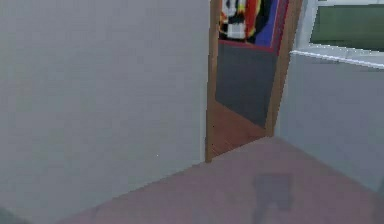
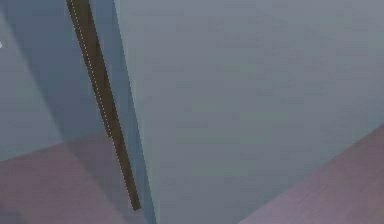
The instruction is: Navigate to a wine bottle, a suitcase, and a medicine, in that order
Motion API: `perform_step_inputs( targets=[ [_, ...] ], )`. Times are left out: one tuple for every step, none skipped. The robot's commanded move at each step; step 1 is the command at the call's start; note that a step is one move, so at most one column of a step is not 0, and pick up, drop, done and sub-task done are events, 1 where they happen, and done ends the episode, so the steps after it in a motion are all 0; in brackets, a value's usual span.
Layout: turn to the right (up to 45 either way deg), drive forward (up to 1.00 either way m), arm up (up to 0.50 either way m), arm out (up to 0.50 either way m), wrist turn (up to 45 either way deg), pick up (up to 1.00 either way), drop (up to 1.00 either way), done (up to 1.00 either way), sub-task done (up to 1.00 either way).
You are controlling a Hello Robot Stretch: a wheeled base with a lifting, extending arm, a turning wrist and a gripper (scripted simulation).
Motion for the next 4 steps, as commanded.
perform_step_inputs(
  targets=[
    [0.0,0.10,0.00,0.00,0.0,0.00,0.00,0.00,0.00],
    [24.0,0.00,0.00,0.00,0.0,0.00,0.00,0.00,0.00],
    [0.0,1.00,0.00,0.00,0.0,0.00,0.00,0.00,0.00],
    [3.0,0.00,0.00,0.00,0.0,0.00,0.00,0.00,0.00]
  ],
)
